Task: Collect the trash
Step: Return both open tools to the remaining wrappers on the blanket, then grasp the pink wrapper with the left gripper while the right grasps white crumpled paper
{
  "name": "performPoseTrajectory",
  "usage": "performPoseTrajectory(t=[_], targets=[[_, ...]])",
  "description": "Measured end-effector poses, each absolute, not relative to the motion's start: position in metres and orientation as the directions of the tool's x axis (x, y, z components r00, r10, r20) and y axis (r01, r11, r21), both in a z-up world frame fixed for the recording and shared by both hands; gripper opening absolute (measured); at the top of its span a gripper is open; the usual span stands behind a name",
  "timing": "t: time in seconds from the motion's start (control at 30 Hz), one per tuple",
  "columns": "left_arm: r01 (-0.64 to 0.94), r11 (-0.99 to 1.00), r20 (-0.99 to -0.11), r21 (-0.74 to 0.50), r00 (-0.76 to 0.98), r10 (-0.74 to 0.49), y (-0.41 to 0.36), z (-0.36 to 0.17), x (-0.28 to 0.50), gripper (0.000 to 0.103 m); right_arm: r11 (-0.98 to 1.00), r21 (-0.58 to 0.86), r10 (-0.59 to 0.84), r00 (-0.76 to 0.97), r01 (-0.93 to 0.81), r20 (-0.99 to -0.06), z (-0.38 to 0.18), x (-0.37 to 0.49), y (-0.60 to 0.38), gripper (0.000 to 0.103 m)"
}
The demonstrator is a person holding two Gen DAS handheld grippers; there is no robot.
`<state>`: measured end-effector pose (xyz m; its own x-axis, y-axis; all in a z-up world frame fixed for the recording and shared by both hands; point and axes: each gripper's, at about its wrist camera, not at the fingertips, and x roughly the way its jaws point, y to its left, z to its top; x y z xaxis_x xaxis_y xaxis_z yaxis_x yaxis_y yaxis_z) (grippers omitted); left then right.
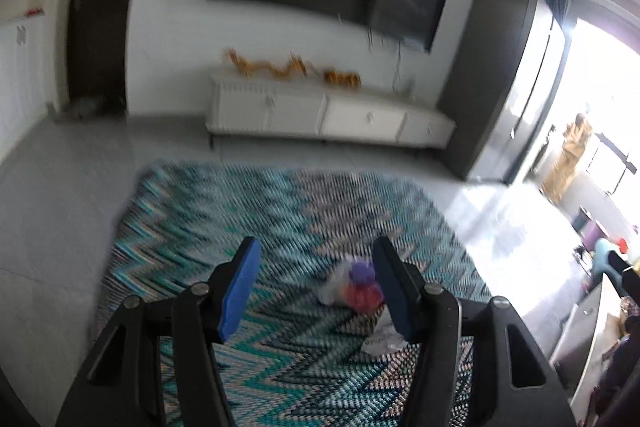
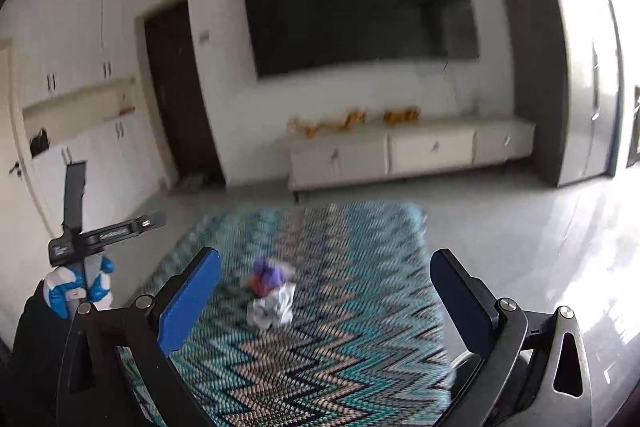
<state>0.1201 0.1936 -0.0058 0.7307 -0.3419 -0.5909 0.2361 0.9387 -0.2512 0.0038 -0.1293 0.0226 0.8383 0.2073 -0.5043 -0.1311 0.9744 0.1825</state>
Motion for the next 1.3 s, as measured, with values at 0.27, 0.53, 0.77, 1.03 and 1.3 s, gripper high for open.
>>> performPoseTrajectory(t=[0.27, 0.53, 0.77, 1.03, 1.3], targets=[[0.287, 0.916, -0.709, -0.279, 0.582, -0.398, 0.139, -0.081, 0.184, 0.057, 0.945, 0.215, 0.327, 0.668, -0.247, -0.669, -0.074, 0.097, -0.072, 0.100], [0.290, 0.906, -0.780, -0.308, 0.468, -0.415, 0.105, -0.127, 0.228, 0.057, 0.913, 0.278, 0.401, 0.539, -0.298, -0.741, -0.139, 0.144, -0.042, 0.089], [0.286, 0.912, -0.792, -0.295, 0.461, -0.401, 0.086, -0.143, 0.245, 0.057, 0.892, 0.354, 0.452, 0.522, -0.281, -0.724, -0.156, 0.144, -0.057, 0.081], [0.311, 0.900, -0.781, -0.305, 0.459, -0.423, 0.094, -0.144, 0.222, 0.054, 0.865, 0.376, 0.500, 0.501, -0.333, -0.706, -0.154, 0.118, -0.051, 0.054], [0.357, 0.872, -0.767, -0.335, 0.434, -0.472, 0.095, -0.140, 0.196, 0.036, 0.856, 0.371, 0.512, 0.496, -0.360, -0.701, -0.149, 0.083, -0.048, 0.035]])
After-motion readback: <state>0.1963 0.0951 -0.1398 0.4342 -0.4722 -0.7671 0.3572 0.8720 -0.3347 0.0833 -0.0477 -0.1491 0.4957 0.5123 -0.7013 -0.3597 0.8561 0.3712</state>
